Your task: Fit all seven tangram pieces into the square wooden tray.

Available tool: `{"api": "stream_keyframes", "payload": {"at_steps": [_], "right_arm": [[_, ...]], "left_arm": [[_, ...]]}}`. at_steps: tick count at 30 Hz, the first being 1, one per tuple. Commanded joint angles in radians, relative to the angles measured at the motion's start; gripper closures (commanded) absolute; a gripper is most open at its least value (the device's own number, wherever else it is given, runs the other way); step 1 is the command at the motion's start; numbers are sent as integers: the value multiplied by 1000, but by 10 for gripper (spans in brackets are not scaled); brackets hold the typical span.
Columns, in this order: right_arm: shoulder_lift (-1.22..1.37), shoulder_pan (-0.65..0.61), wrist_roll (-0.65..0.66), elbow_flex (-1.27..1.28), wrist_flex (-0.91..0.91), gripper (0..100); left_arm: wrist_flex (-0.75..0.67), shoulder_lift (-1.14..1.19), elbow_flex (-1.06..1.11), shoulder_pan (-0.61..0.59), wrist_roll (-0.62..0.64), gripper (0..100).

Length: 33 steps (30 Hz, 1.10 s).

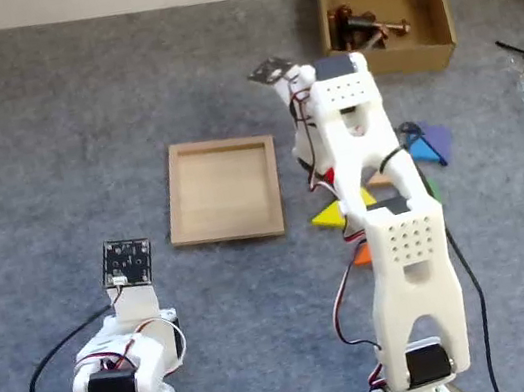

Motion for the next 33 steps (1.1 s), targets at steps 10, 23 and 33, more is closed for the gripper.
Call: {"api": "stream_keyframes", "payload": {"at_steps": [10, 23, 33], "right_arm": [[-25, 24, 23, -56, -2, 632], [-24, -4, -15, -53, -12, 619], [68, -44, -91, -62, -12, 619]], "left_arm": [[-3, -7, 19, 18, 6, 995], [-3, -7, 19, 18, 6, 995], [-3, -7, 19, 18, 6, 995]]}}
